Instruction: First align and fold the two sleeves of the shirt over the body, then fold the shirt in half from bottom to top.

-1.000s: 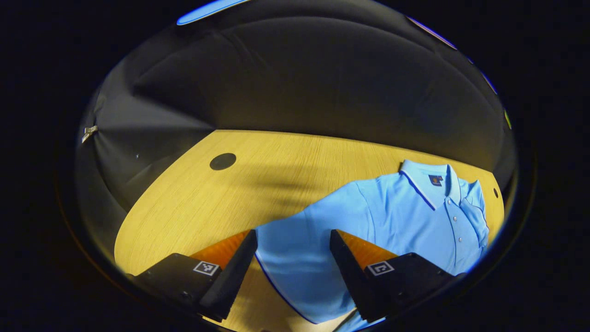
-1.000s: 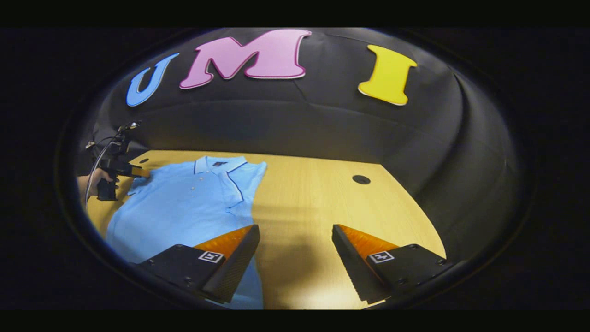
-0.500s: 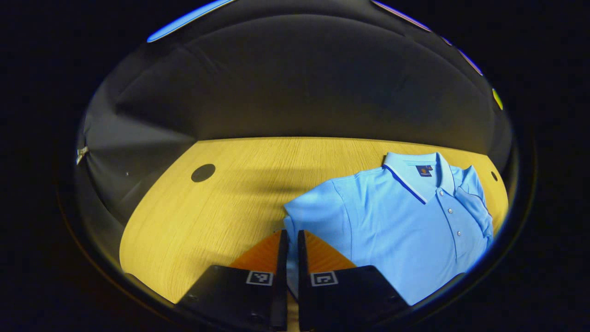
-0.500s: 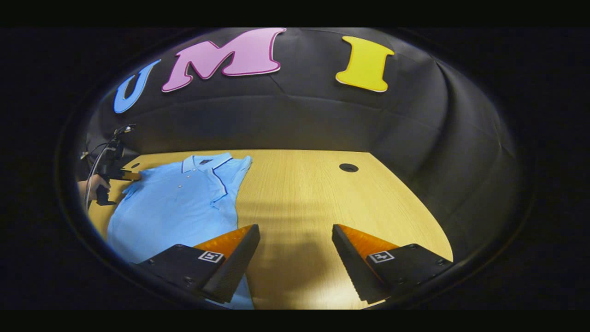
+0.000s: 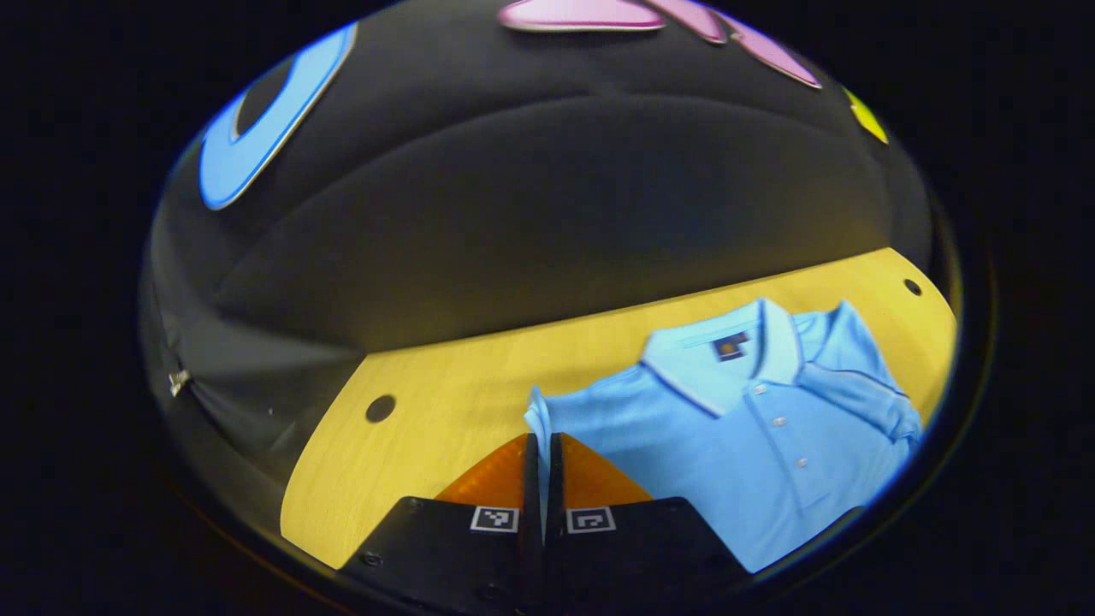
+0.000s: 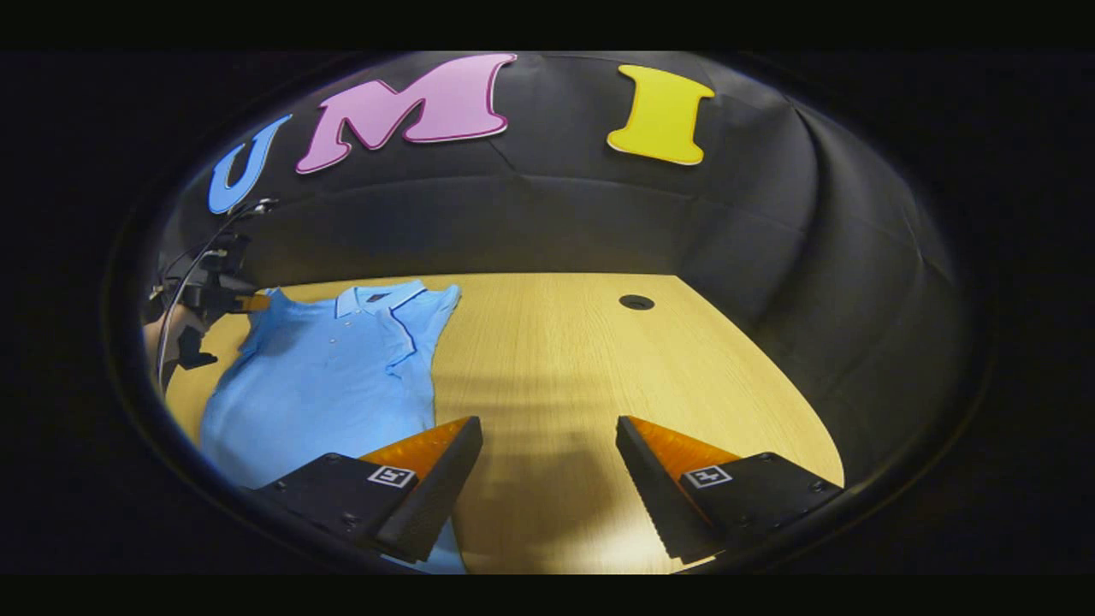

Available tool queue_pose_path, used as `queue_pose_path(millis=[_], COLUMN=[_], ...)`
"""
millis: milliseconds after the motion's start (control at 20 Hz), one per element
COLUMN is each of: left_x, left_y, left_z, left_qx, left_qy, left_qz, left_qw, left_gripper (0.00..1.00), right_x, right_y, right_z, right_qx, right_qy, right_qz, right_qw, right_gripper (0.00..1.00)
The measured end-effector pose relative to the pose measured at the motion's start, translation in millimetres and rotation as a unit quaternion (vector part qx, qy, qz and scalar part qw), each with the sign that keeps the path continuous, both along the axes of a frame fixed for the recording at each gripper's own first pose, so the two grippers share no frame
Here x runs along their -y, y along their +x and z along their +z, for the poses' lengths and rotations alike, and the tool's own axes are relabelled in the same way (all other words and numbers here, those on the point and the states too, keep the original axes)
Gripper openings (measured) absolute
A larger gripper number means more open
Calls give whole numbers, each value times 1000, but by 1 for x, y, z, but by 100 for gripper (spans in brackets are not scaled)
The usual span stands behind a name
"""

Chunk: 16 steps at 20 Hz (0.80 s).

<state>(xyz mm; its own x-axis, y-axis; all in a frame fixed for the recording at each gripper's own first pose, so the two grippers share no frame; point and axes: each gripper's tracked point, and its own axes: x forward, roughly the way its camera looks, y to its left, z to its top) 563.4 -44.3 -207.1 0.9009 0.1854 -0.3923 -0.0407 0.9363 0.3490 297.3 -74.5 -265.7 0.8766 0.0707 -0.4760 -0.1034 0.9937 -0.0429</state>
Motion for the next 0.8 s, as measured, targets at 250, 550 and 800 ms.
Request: queue_pose_path(millis=[250, 550, 800], left_x=[122, 90, -1], left_y=[-27, -153, -316], left_z=[23, 72, 36], left_qx=[7, 44, -4], left_qy=[-112, -162, -132], left_qz=[-105, -93, -16], left_qw=[988, 981, 991], left_gripper=[35, 99, 99], right_x=[1, -1, -13], right_y=[-16, -61, -124], right_z=[4, 6, 2], right_qx=[9, 4, -23], right_qy=[-2, 13, 18], right_qz=[1, 6, 24], right_qw=[1000, 1000, 999], right_gripper=[97, 97, 97])
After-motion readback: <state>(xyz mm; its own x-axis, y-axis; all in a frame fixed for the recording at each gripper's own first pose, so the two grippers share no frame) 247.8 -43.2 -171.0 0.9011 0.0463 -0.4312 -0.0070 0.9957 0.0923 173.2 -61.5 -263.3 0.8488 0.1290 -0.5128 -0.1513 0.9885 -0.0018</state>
